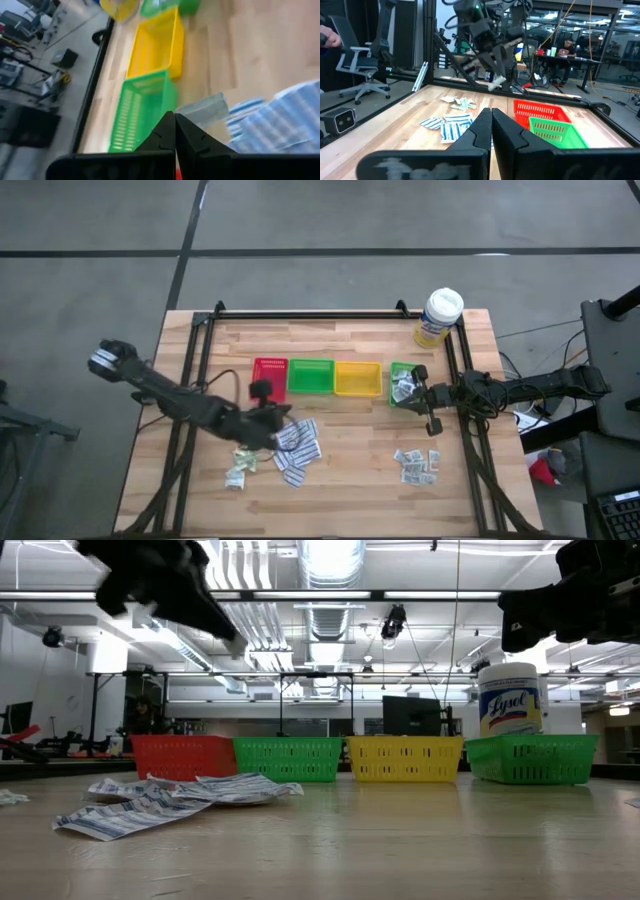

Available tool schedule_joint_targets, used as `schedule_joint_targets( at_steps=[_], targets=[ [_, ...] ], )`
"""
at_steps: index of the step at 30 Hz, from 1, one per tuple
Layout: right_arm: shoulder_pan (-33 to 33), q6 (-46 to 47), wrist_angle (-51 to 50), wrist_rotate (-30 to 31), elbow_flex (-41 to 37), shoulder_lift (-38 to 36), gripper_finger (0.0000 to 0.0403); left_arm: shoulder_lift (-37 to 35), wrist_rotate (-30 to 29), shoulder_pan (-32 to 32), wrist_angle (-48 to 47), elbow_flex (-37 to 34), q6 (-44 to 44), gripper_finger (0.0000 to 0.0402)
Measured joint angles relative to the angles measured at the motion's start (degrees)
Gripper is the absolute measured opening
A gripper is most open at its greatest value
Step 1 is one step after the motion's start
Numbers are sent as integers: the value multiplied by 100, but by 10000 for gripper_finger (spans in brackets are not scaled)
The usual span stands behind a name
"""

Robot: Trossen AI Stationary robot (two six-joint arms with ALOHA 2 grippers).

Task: Pick & Place First Aid Supplies
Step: Put the green bandage into the left green bin

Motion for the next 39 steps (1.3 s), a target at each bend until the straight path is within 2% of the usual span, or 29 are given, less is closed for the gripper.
schedule_joint_targets(
  at_steps=[5,10,13,16,19,23,26,33,39],
  targets=[
    [0,-67,0,0,0,0,8,694,51,530,-45,395,1005,0],
    [1,-125,-4,0,0,4,8,1267,-567,1124,-37,688,1747,0],
    [0,-127,-4,0,0,4,8,1535,-644,1538,-35,825,2032,0],
    [0,-127,-2,0,0,4,8,1720,-307,1983,-41,908,2254,0],
    [0,-129,-2,0,0,4,8,1829,285,2408,-37,965,2441,0],
    [0,-130,-4,0,0,4,8,1886,1066,2936,-43,1105,2363,0],
    [0,-132,-4,0,0,4,8,1909,1433,3225,-36,1232,2241,0],
    [0,-153,-4,0,0,4,8,1918,2415,3551,-127,1327,2307,0],
    [0,-153,-4,0,0,4,8,1920,2609,3552,-310,1289,2380,0]
  ],
)
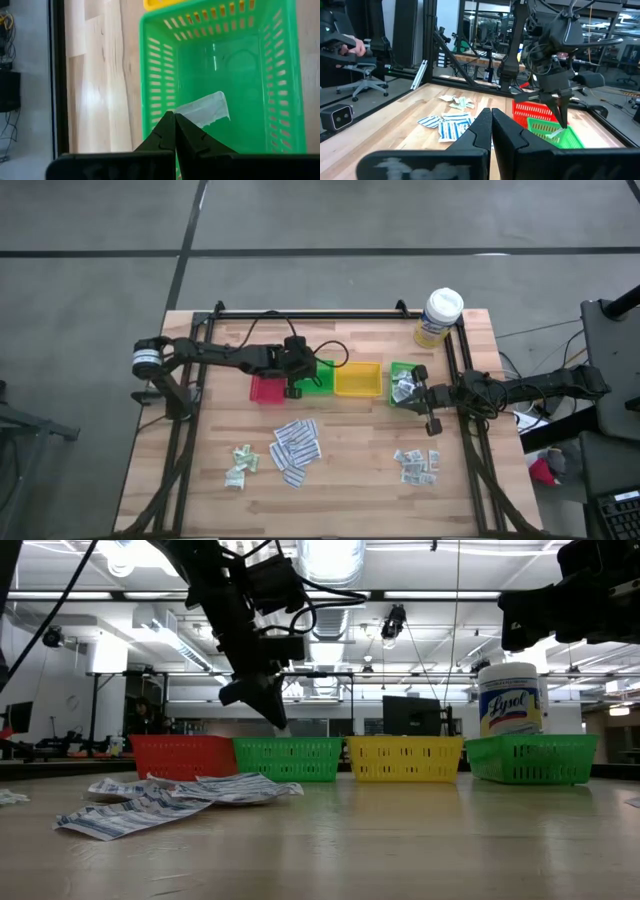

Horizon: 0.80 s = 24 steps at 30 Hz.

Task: Pick & Place First Aid Supplies
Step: Put the green bandage into the left green bin

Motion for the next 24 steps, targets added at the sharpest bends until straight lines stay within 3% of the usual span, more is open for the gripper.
schedule_joint_targets(
  at_steps=[24],
  targets=[
    [0,26,2,-2,0,-6,8,229,67,0,24,-105,-361,0]
  ],
)
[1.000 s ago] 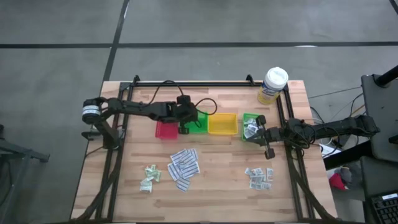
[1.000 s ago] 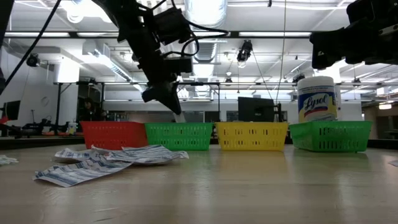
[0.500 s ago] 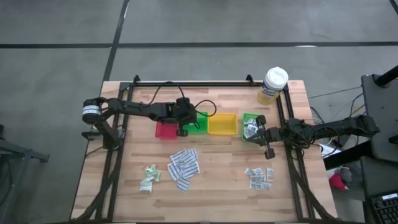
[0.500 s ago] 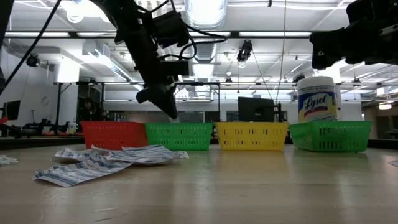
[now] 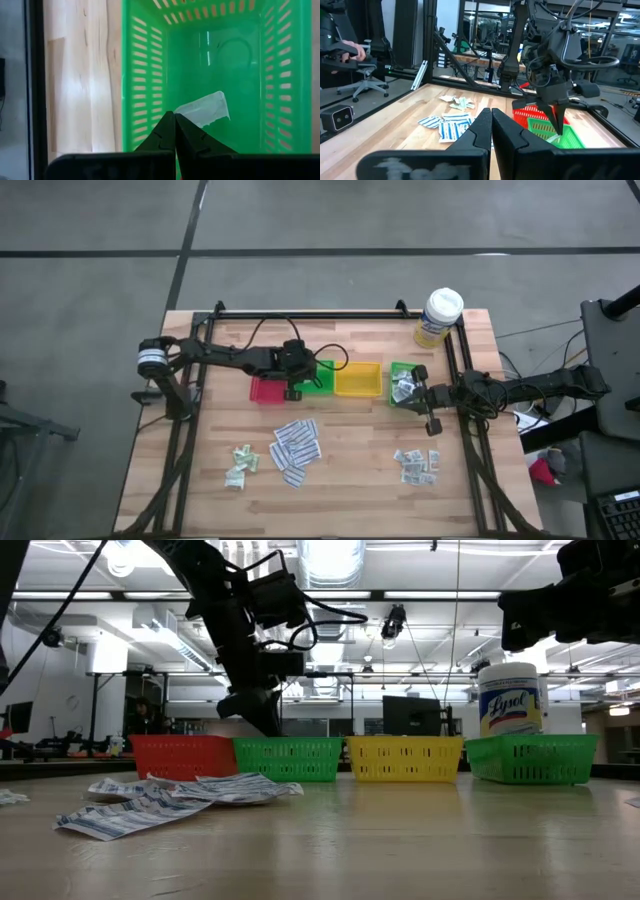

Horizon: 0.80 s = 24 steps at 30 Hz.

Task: Pick & Place First Aid Supplies
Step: Put the green bandage into the left green bin

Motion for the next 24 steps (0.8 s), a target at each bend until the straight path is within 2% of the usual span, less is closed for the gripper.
schedule_joint_targets(
  at_steps=[5,13,18,24],
  targets=[
    [0,-2,0,0,-2,2,8,0,-6,0,13,0,-103,23],
    [0,23,-1,0,0,2,8,-20,-124,0,32,58,-326,127],
    [1,22,-1,0,0,2,8,-223,-360,-77,-792,628,-537,150],
    [0,24,-3,0,-2,7,8,-582,-82,-402,-2376,1627,-1475,150]
  ],
)
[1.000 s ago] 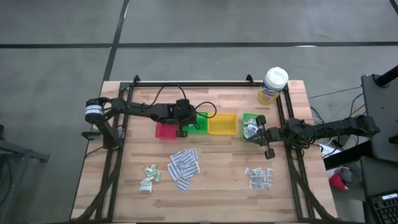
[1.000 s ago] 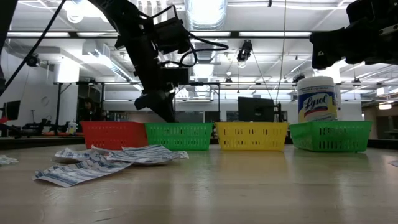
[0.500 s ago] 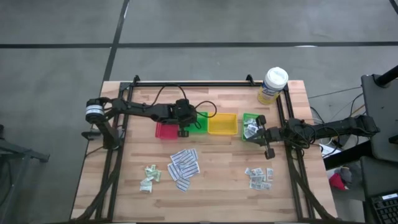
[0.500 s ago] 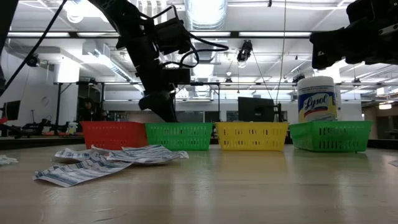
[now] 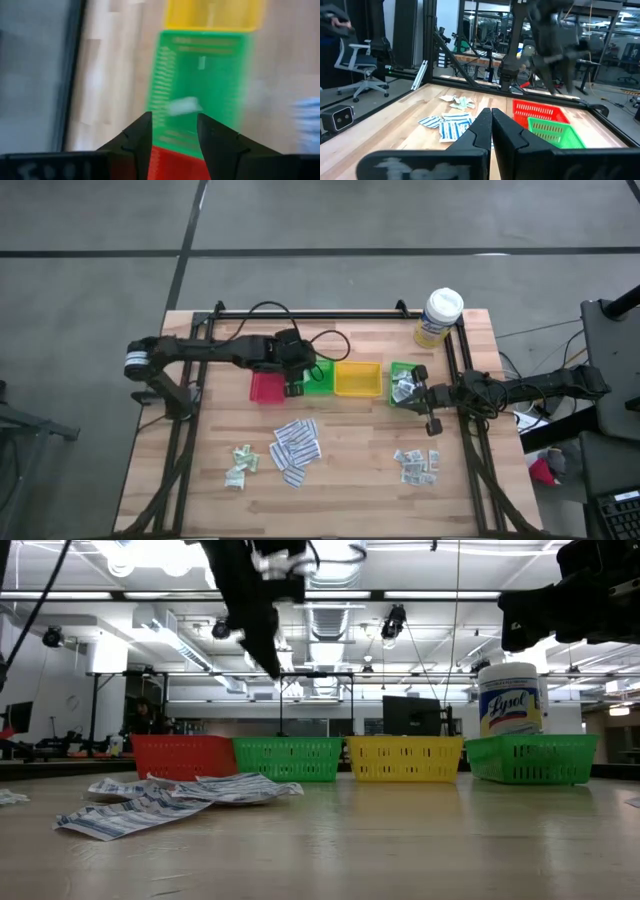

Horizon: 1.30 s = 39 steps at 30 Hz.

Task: Pick & Place First Aid Supplies
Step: Put the green bandage into the left green bin

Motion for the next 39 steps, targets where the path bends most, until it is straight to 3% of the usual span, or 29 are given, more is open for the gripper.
schedule_joint_targets(
  at_steps=[4,9,15,27,33,39],
  targets=[
    [1,2,-2,0,0,0,8,-163,675,-336,-895,427,-942,150],
    [2,15,-1,0,-1,0,8,-385,1396,-878,-1388,461,-2491,149],
    [0,13,1,0,-1,0,8,-434,1654,-1747,-1787,180,-3953,149],
    [1,2,1,0,-1,0,8,-437,1982,-3369,-1716,-749,-6865,149],
    [1,2,1,0,-1,0,8,-437,2091,-3946,-1665,-1161,-7665,149],
    [2,2,1,0,-1,-5,8,-437,2110,-4381,-1459,-1574,-7631,149]
  ],
)
